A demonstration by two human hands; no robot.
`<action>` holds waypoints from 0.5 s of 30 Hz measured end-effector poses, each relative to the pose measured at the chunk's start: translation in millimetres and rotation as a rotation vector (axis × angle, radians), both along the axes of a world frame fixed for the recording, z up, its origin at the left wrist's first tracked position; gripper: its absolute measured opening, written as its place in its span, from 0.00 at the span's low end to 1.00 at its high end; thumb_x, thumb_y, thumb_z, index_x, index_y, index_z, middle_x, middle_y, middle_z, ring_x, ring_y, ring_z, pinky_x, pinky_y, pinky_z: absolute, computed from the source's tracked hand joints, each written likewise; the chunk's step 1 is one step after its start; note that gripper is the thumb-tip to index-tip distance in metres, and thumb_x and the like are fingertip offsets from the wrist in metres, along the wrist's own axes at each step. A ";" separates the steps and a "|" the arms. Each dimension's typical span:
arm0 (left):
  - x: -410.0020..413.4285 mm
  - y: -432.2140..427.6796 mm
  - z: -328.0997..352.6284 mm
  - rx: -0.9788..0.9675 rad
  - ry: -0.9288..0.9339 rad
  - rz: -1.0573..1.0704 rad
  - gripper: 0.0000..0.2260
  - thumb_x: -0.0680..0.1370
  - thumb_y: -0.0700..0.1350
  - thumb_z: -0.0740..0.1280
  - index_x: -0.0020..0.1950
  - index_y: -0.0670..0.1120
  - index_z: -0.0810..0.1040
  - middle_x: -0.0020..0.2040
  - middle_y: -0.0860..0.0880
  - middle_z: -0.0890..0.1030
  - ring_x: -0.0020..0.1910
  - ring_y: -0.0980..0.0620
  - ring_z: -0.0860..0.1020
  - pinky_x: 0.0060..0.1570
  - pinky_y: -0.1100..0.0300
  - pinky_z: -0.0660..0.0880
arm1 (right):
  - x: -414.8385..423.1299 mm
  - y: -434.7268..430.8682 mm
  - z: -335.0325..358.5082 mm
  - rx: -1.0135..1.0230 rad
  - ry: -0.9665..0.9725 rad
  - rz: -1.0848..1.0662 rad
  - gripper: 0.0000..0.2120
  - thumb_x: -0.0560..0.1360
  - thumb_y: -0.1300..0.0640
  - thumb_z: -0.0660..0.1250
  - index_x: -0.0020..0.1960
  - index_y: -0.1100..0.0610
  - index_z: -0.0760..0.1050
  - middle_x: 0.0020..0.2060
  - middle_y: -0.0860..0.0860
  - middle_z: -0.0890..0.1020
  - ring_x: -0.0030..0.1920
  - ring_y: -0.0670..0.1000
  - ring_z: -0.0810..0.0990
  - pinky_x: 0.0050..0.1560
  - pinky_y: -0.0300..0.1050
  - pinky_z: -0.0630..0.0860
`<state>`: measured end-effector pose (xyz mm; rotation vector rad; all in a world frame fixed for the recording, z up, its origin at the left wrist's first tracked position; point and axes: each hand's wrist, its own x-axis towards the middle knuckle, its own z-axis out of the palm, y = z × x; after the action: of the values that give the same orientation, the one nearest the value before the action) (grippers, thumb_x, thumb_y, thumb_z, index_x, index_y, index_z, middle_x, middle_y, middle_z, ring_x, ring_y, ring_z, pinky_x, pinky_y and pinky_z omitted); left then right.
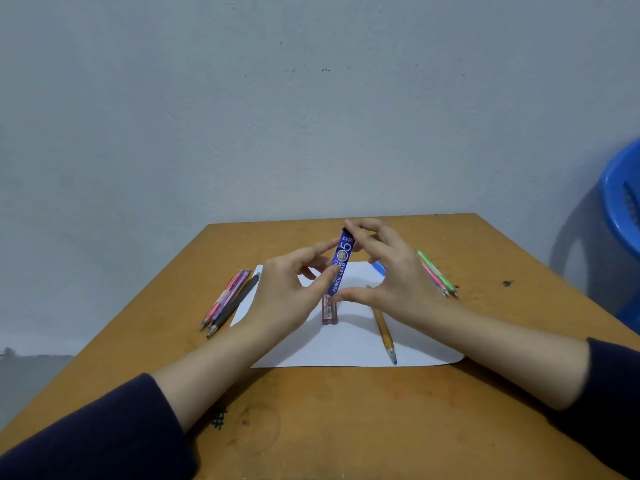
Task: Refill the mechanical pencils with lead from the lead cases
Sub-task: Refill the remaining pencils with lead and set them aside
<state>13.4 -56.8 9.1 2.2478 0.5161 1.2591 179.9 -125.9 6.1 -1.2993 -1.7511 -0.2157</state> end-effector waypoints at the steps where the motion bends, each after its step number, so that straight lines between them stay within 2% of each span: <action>1: 0.1 1.5 -0.2 -0.007 -0.001 0.003 0.18 0.76 0.39 0.69 0.62 0.55 0.76 0.44 0.59 0.82 0.44 0.60 0.79 0.44 0.64 0.77 | 1.6 -1.2 1.2 -0.001 0.007 0.010 0.42 0.62 0.49 0.77 0.71 0.60 0.66 0.62 0.50 0.70 0.55 0.35 0.71 0.52 0.24 0.67; 3: 0.0 5.6 -1.5 -0.021 -0.004 0.009 0.17 0.78 0.39 0.67 0.63 0.55 0.76 0.48 0.58 0.82 0.45 0.59 0.79 0.45 0.61 0.77 | 4.8 -2.2 3.0 0.004 0.002 0.008 0.37 0.65 0.51 0.74 0.71 0.60 0.67 0.61 0.49 0.70 0.53 0.33 0.71 0.50 0.26 0.70; 5: 0.3 10.0 -2.8 -0.033 -0.016 0.004 0.16 0.79 0.39 0.64 0.63 0.54 0.77 0.50 0.54 0.82 0.47 0.56 0.79 0.46 0.58 0.78 | 8.3 -1.7 3.2 0.022 0.017 -0.004 0.31 0.68 0.57 0.71 0.69 0.59 0.70 0.59 0.48 0.72 0.52 0.36 0.73 0.49 0.32 0.73; 7: 0.0 14.3 -3.5 -0.034 -0.023 -0.004 0.16 0.78 0.40 0.61 0.63 0.54 0.77 0.50 0.50 0.81 0.45 0.55 0.78 0.45 0.56 0.77 | 11.1 -0.9 2.7 0.047 0.056 -0.011 0.24 0.70 0.61 0.69 0.66 0.58 0.73 0.55 0.47 0.75 0.50 0.40 0.75 0.46 0.37 0.75; 9: -0.3 16.8 -3.8 -0.023 -0.001 -0.015 0.18 0.77 0.40 0.58 0.62 0.52 0.79 0.48 0.50 0.80 0.43 0.55 0.77 0.43 0.56 0.77 | 12.5 -1.7 3.1 0.057 0.100 -0.019 0.19 0.72 0.62 0.69 0.63 0.57 0.77 0.51 0.44 0.76 0.49 0.42 0.76 0.46 0.37 0.75; 15: -1.1 13.5 -1.8 0.011 0.037 -0.054 0.17 0.77 0.40 0.57 0.62 0.48 0.79 0.49 0.50 0.79 0.44 0.59 0.75 0.40 0.69 0.71 | 15.0 -7.4 10.6 0.033 0.186 -0.023 0.13 0.71 0.64 0.72 0.56 0.56 0.81 0.44 0.45 0.79 0.45 0.38 0.77 0.43 0.31 0.75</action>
<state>12.2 -43.3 7.2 2.2828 0.4596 1.1978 195.0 -133.3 16.7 -1.2742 -1.5699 -0.1313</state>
